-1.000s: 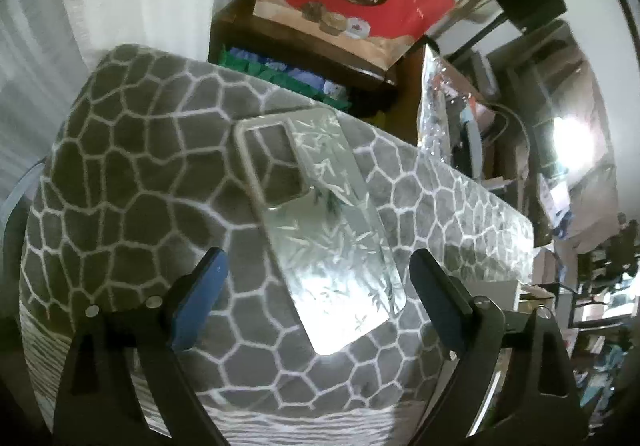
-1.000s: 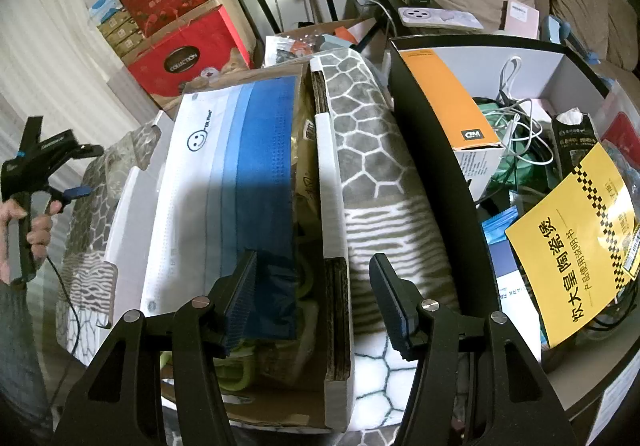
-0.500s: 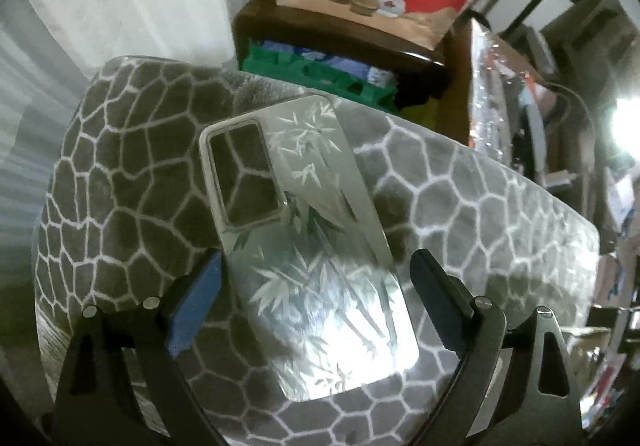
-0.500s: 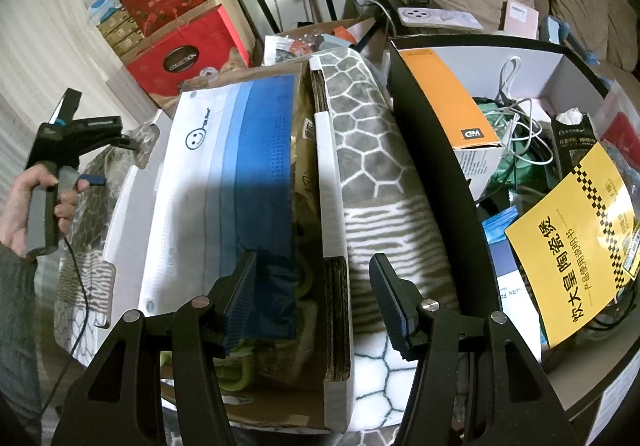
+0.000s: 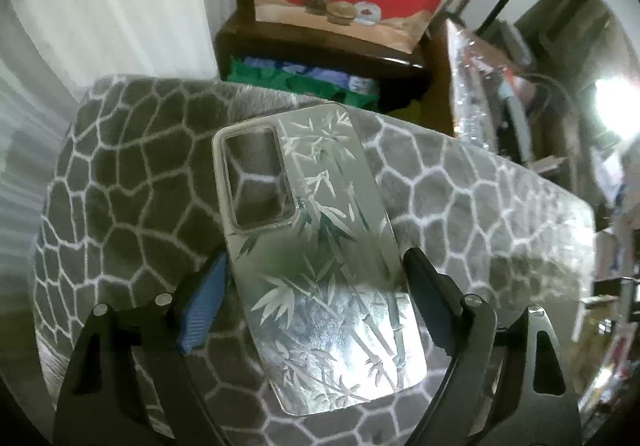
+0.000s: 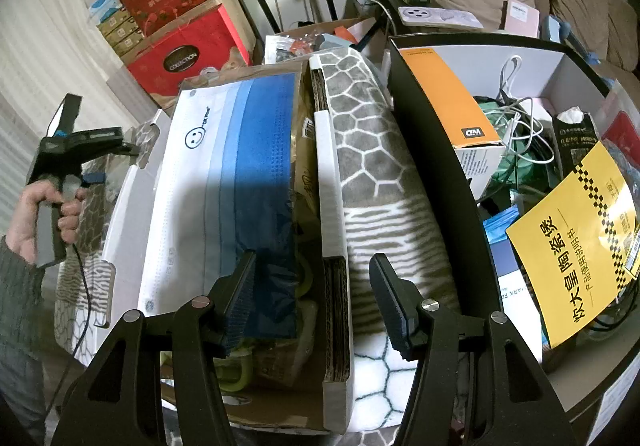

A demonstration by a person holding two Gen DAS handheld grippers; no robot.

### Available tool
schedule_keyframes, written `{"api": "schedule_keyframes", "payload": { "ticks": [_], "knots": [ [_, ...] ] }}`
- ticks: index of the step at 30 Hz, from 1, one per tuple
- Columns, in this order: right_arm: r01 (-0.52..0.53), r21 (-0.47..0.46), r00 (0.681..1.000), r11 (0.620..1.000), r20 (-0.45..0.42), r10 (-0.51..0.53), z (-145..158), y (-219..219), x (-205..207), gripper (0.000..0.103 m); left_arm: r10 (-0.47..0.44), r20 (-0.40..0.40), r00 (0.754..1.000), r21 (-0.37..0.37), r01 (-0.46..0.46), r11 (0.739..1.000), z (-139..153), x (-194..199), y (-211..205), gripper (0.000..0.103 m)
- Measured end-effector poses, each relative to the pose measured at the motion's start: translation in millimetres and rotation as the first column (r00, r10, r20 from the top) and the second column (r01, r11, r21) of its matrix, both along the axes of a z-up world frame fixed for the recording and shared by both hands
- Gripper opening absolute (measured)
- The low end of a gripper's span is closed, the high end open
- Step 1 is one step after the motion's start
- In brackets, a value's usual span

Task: Organize objects

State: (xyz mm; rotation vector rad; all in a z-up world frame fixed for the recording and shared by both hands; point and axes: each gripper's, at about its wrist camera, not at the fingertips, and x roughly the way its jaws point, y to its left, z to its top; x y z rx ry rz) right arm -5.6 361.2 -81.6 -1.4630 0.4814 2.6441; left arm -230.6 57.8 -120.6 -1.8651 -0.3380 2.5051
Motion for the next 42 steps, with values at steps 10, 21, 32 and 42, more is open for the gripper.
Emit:
{"api": "schedule_keyframes", "payload": {
  "ticks": [10,21,32,42],
  "knots": [
    [0.001,0.002,1.0,1.0,-0.002,-0.001,-1,0,0,0.059,-0.108,-0.086,0.99,0.187,0.122,0.975,45,40,5,0.083],
    [0.011,0.003,1.0,1.0,0.002,-0.011,0,2,0,0.059,-0.302,-0.217,0.928,0.366,0.364,0.857,104,93,74,0.082],
    [0.002,0.01,1.0,1.0,0.003,-0.002,0,2,-2,0.059,-0.4,-0.206,0.893,0.422,0.45,0.787,87,112,125,0.082],
    [-0.002,0.013,1.0,1.0,0.001,0.002,1,-2,-4,0.059,-0.448,-0.184,0.875,0.387,0.483,0.786,66,121,149,0.082]
  ]
}}
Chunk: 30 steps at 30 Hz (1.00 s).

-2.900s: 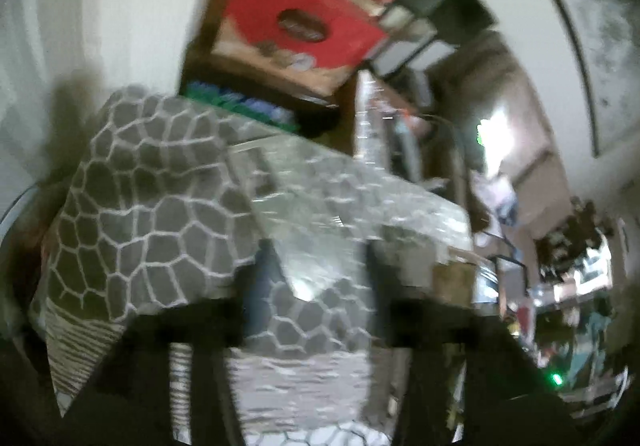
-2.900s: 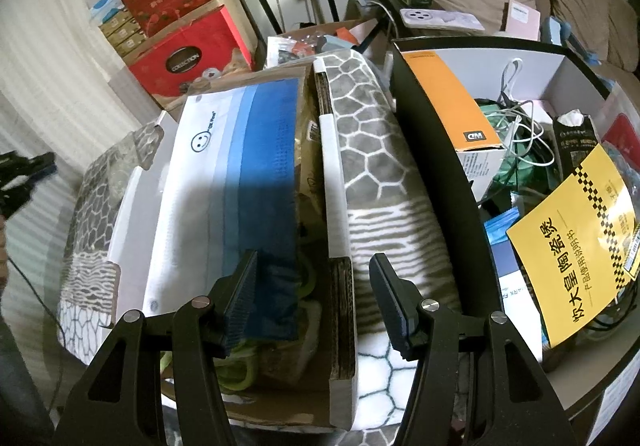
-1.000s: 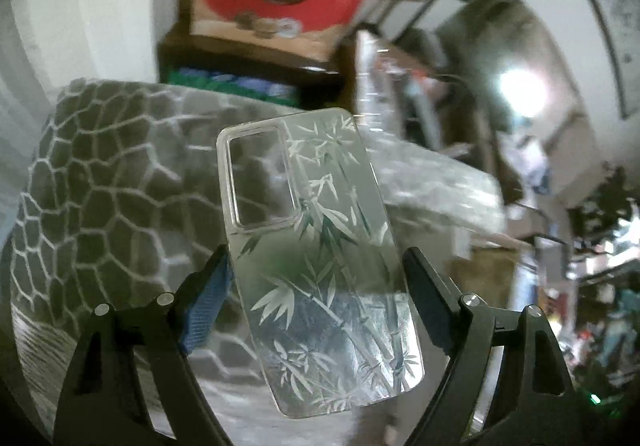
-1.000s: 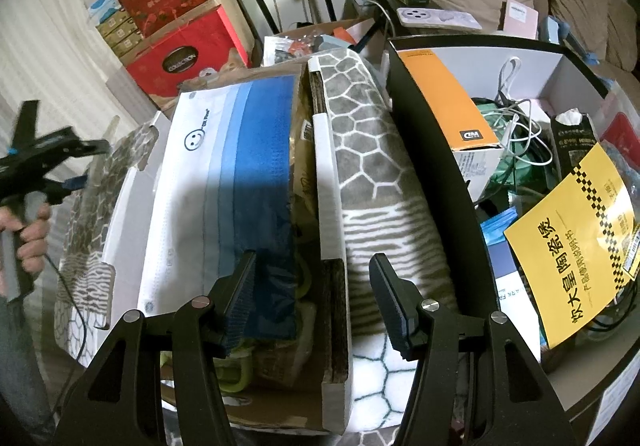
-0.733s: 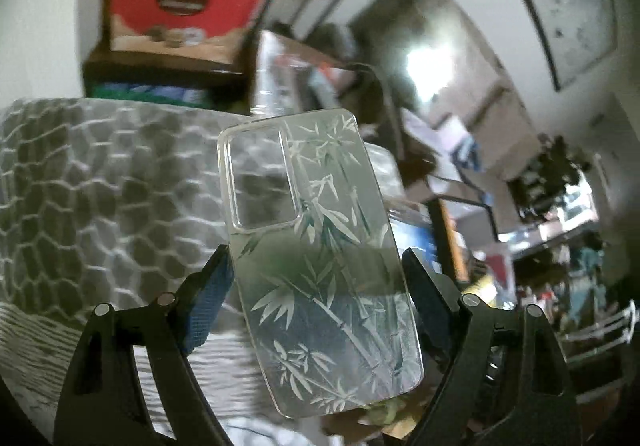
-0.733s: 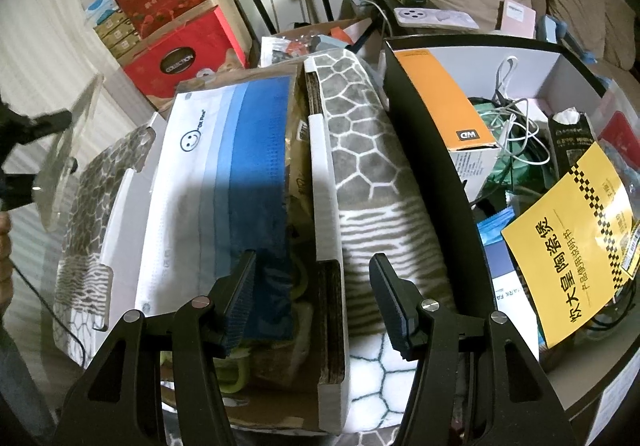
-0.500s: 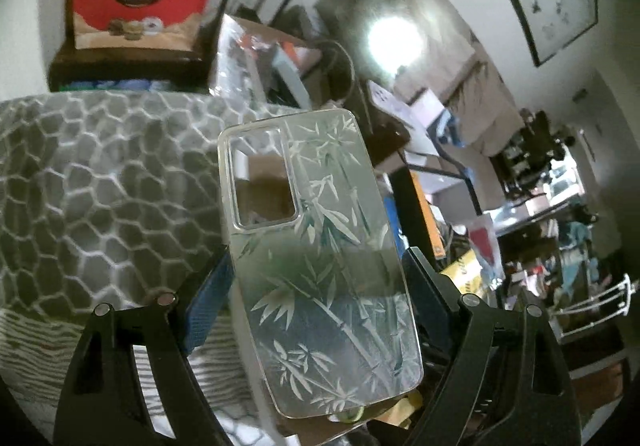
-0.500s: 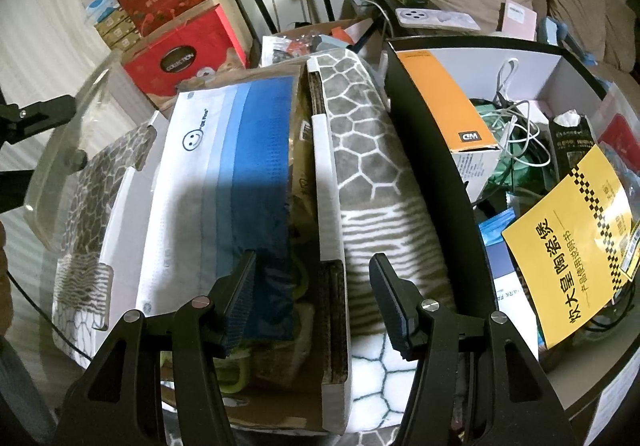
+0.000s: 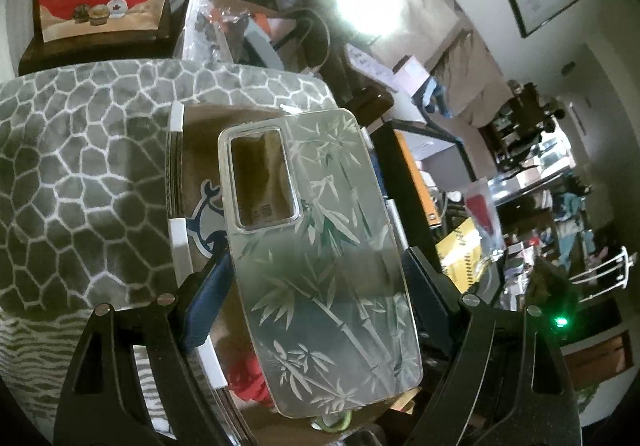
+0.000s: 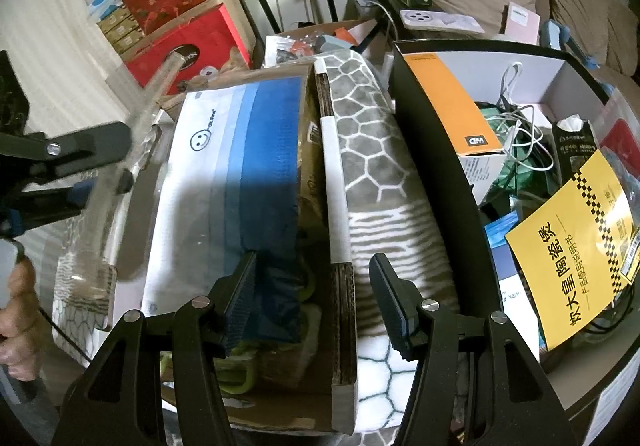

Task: Organize objects
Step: 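Lift the phone case with the left tool and carry it over the box, then lower the phone case into the box beside the blue packet and release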

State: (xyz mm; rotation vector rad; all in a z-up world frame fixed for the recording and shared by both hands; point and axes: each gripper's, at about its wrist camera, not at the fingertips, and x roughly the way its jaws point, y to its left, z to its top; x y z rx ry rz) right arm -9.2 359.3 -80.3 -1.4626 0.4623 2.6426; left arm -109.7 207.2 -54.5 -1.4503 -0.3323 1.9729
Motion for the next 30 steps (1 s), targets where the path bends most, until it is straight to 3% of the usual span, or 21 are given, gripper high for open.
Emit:
{"api": "schedule_keyframes", "payload": {
  "ticks": [10,16,24,26,27,30],
  "knots": [
    [0.0,0.0,1.0,1.0,-0.001,0.0,0,0,0,0.059,-0.013,-0.046,0.999,-0.099,0.008,0.995,-7,1,9,0.084],
    [-0.005,-0.003,1.0,1.0,-0.004,0.005,3,-3,0,0.059,-0.012,-0.033,0.999,-0.062,0.01,0.998,0,-4,4,0.094],
    [-0.007,0.0,1.0,1.0,-0.005,0.007,4,-5,-1,0.059,-0.006,-0.055,0.998,-0.04,0.003,0.999,18,-4,-12,0.094],
    [-0.007,0.0,1.0,1.0,-0.004,0.007,4,-5,-1,0.059,-0.028,-0.051,0.998,-0.061,0.025,0.998,17,-1,-12,0.091],
    [-0.006,0.0,1.0,1.0,-0.004,0.006,4,-5,-1,0.059,-0.041,-0.049,0.998,-0.074,0.038,0.997,15,0,-10,0.085],
    [-0.006,0.002,1.0,1.0,-0.005,0.006,4,-5,-1,0.059,-0.071,-0.041,0.997,-0.105,0.066,0.992,8,5,-3,0.054]
  ]
}}
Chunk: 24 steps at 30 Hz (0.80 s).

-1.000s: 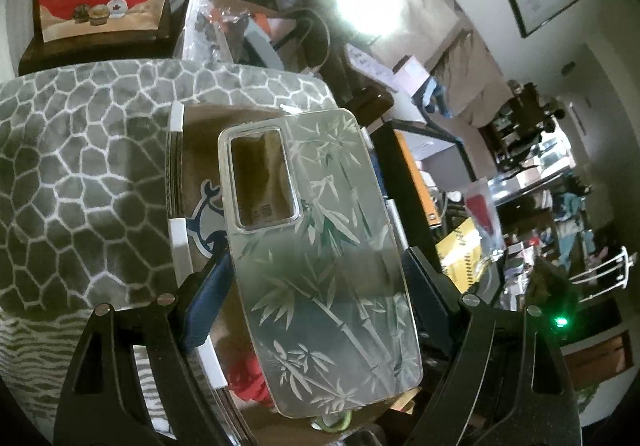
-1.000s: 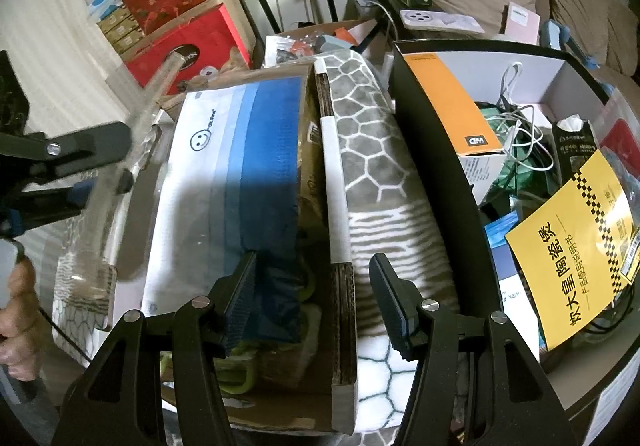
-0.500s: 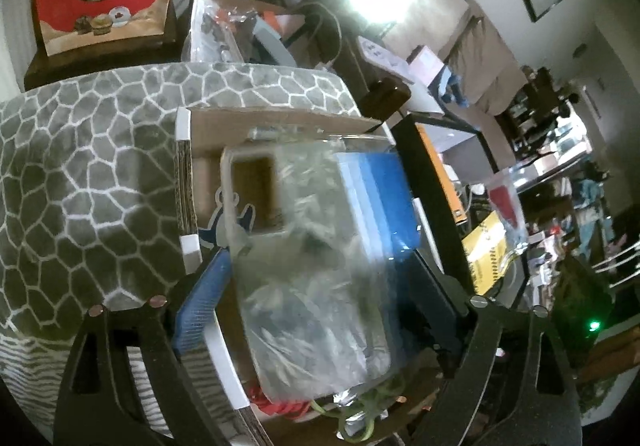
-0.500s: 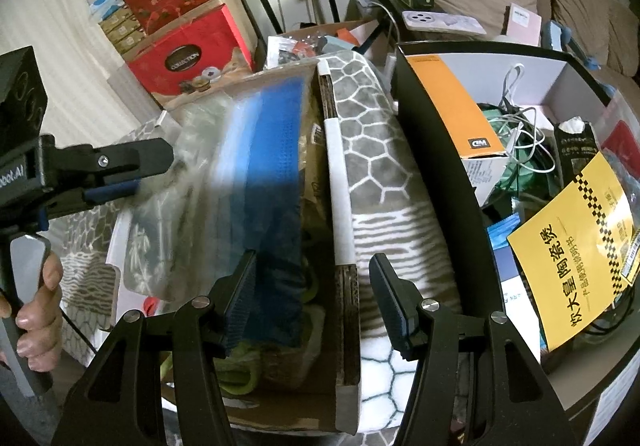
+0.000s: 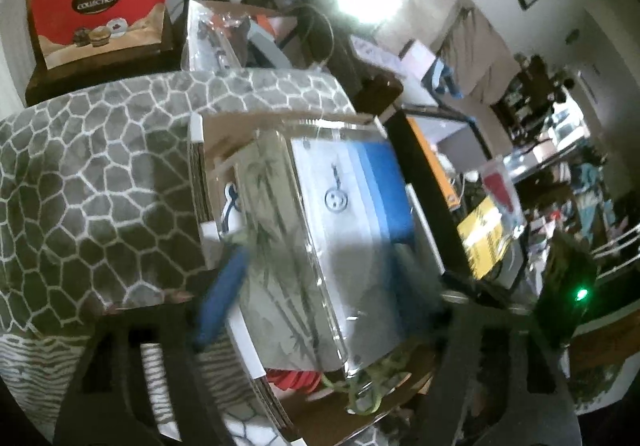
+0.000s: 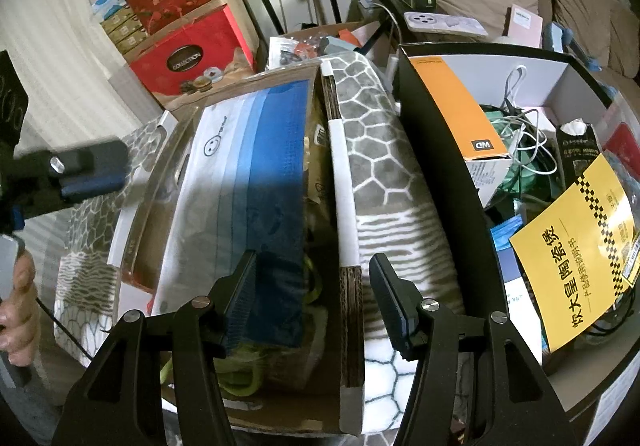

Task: Organize objects
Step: 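Lower the phone case into the box beside the blue packet and release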

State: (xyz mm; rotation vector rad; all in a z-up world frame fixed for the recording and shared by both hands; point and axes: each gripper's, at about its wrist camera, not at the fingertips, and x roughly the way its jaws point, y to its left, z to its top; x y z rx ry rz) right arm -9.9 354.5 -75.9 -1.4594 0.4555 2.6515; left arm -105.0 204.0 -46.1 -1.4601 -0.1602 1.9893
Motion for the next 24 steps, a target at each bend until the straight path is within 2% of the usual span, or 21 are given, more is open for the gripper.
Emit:
{"api": "schedule_keyframes", "payload": {
  "ticks": [1,3,7,12,14,17,19,24],
  "knots": [
    [0.0,-0.002,1.0,1.0,0.0,0.0,0,0,0,0.059,-0.008,0.009,1.0,-0.004,0.008,1.0,-3,1,2,0.046],
    [-0.002,-0.002,1.0,1.0,-0.003,0.002,0,0,0,0.059,-0.022,0.028,0.999,-0.001,0.022,1.0,-9,2,7,0.041],
    [-0.011,0.025,1.0,1.0,0.0,0.011,3,-6,-6,0.059,-0.025,0.029,0.999,-0.026,0.026,0.999,-19,5,16,0.04],
    [-0.015,0.045,1.0,0.999,-0.005,0.015,5,-7,-13,0.059,-0.004,0.002,1.0,-0.092,0.004,0.996,-28,3,16,0.04],
    [-0.013,0.062,1.0,0.998,-0.009,0.013,8,-7,-16,0.059,-0.005,0.012,1.0,-0.077,0.006,0.997,-27,4,13,0.04],
    [-0.011,0.077,1.0,0.997,-0.014,0.012,10,-6,-17,0.059,-0.002,0.035,0.999,-0.035,0.003,0.999,-21,4,5,0.047],
    [-0.007,0.074,1.0,0.997,-0.023,0.009,12,-4,-17,0.059,0.002,0.025,1.0,-0.013,-0.002,1.0,-11,6,0,0.062],
    [0.004,0.093,0.999,0.996,-0.033,-0.001,17,1,-19,0.059,0.024,-0.033,0.999,0.008,-0.024,1.0,10,9,-16,0.066]
  ]
}}
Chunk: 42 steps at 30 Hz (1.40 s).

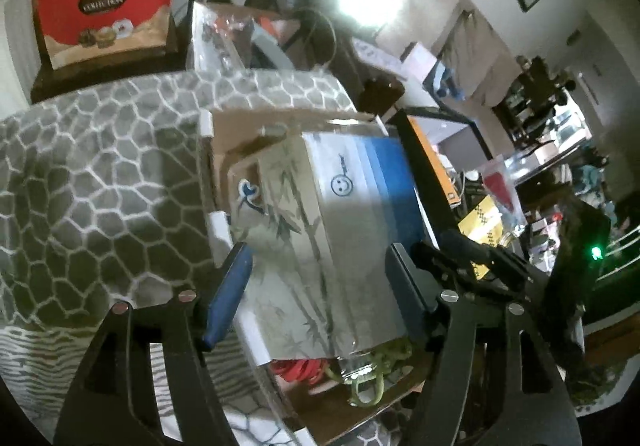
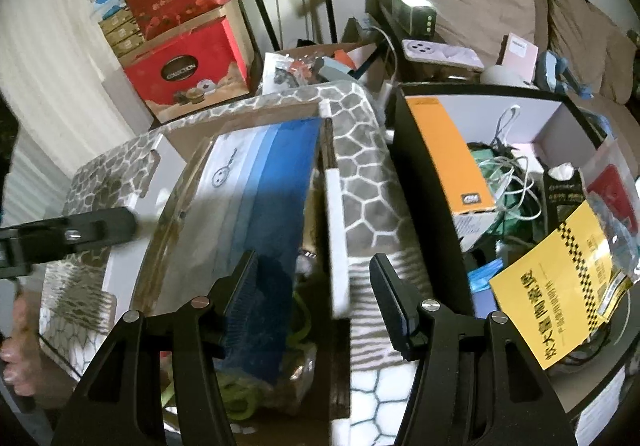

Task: Organize objects
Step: 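Lower the phone case into the box beside the blue packet and release, then grasp the white box walls with the left tool while the right tool grips the opposite wall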

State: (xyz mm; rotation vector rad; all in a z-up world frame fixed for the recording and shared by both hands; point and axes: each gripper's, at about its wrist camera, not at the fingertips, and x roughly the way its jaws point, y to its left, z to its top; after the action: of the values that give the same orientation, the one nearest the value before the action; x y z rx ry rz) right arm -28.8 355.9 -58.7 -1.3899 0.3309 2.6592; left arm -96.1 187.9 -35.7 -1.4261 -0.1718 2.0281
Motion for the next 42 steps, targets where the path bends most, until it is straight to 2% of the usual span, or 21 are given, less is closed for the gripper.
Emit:
{"api": "schedule_keyframes", "payload": {
  "ticks": [3,6,10,12,16,18,22,25,31,38,42],
  "knots": [
    [0.007,0.008,1.0,1.0,-0.006,-0.007,3,5,-6,0.059,0.016,-0.032,0.999,-0.024,-0.017,1.0,4,0,-7,0.066],
    [0.003,0.012,1.0,1.0,-0.015,-0.002,7,9,-16,0.059,0.021,-0.025,0.999,-0.035,-0.022,0.999,1,-1,-13,0.066],
    [0.0,0.07,1.0,0.998,-0.016,0.002,11,9,-36,0.058,0.033,-0.021,0.999,-0.064,-0.035,0.997,-7,-3,-19,0.066],
    [-0.007,0.09,1.0,0.996,-0.002,0.007,11,8,-47,0.053,0.032,-0.019,0.999,-0.072,-0.033,0.997,-11,-1,-19,0.066],
    [-0.03,0.128,0.999,0.991,0.046,0.025,4,1,-69,0.05,0.022,-0.008,1.0,-0.071,-0.023,0.997,-16,1,-19,0.066],
    [-0.037,0.124,0.998,0.992,0.061,0.03,1,0,-80,0.046,0.019,-0.008,1.0,-0.068,-0.02,0.997,-17,2,-19,0.066],
    [-0.049,0.131,0.996,0.99,0.086,0.038,-3,-3,-98,0.044,0.022,-0.007,1.0,-0.063,-0.022,0.998,-17,2,-21,0.066],
    [-0.05,0.144,0.996,0.988,0.076,0.039,-1,-6,-99,0.044,0.019,-0.012,1.0,-0.058,-0.02,0.998,-15,3,-21,0.07],
    [-0.068,0.142,0.993,0.987,0.106,0.053,-12,-9,-104,0.042,0.016,-0.01,1.0,-0.04,-0.016,0.999,-13,6,-22,0.07],
    [-0.094,0.201,0.994,0.975,0.075,0.081,-16,-18,-111,0.047,0.02,-0.008,1.0,-0.036,-0.02,0.999,-13,9,-21,0.07],
    [-0.122,0.197,0.992,0.973,0.045,0.115,-17,-15,-112,0.047,0.011,-0.006,1.0,-0.036,-0.011,0.999,-14,13,-17,0.07]
  ]
}}
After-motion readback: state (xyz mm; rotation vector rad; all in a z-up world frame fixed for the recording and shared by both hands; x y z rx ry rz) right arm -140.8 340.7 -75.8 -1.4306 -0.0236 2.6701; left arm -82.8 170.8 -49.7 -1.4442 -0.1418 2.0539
